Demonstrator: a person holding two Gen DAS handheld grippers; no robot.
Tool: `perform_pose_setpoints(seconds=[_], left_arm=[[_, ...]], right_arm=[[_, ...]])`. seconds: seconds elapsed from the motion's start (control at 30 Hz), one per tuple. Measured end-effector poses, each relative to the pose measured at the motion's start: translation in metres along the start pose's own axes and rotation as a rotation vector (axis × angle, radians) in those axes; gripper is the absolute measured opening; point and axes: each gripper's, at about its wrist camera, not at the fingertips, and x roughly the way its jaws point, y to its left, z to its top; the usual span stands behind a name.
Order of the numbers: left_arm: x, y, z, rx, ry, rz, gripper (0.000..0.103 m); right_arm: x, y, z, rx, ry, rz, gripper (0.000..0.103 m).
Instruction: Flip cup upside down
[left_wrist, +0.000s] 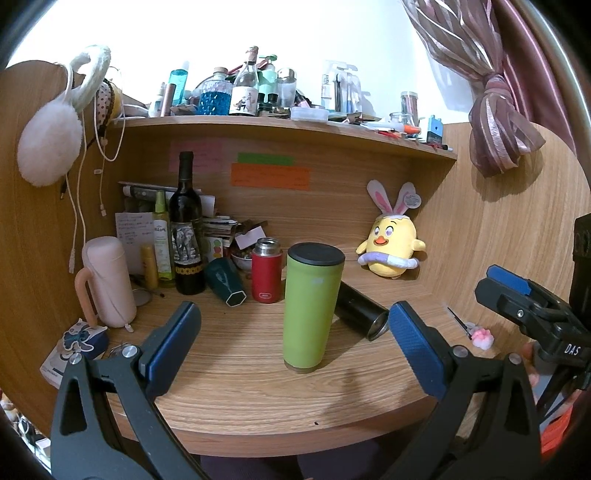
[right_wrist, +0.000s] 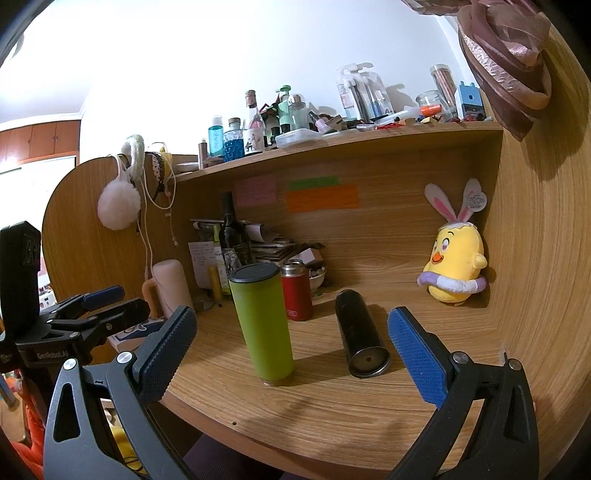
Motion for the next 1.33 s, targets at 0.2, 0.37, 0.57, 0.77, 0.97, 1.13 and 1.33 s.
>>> perform_pose_setpoints(seconds=[0.2,0.37,0.57,0.77,0.97,1.13,1.33], left_arm=[[-0.0008,-0.0015,-0.0002,0.003,-0.001,-0.002,0.103],[-0.0013,-0.0025,-0.0003,0.004,-0.002,-0.005,0.103],[-0.0034,-0.0055,-0.001,0.016,-0.007,-0.01,0.103],[-0.0034,-0.0067,-0.0014,0.025,-0.003,-0.017,0.103],[-0.0003,-0.0059,-0.0021,0.017,0.014,-0.023,0.103],[0.0016,-0.0046,-0.002,0.008,0.02,-0.032,0.103],[0.0026,-0.0068,-0.0025,0.014,0.023,-0.034,0.103]], right_arm=[[0.0002,0.0005,0.0001,0.0,-0.001,-0.005,0.103],[0.0002,0.0006,0.0,-0.001,-0.002,-0.004,0.103],[-0.0003,0.0012,-0.0002,0.0,-0.002,-0.004,0.103],[-0.0007,0.002,-0.0004,-0.001,-0.003,-0.004,0.103],[-0.0005,0.003,-0.0003,0.001,-0.001,-0.003,0.103],[0.0,0.0024,-0.0005,0.002,-0.001,-0.002,0.103],[0.0007,0.0037,-0.002,0.001,0.002,-0.002,0.103]])
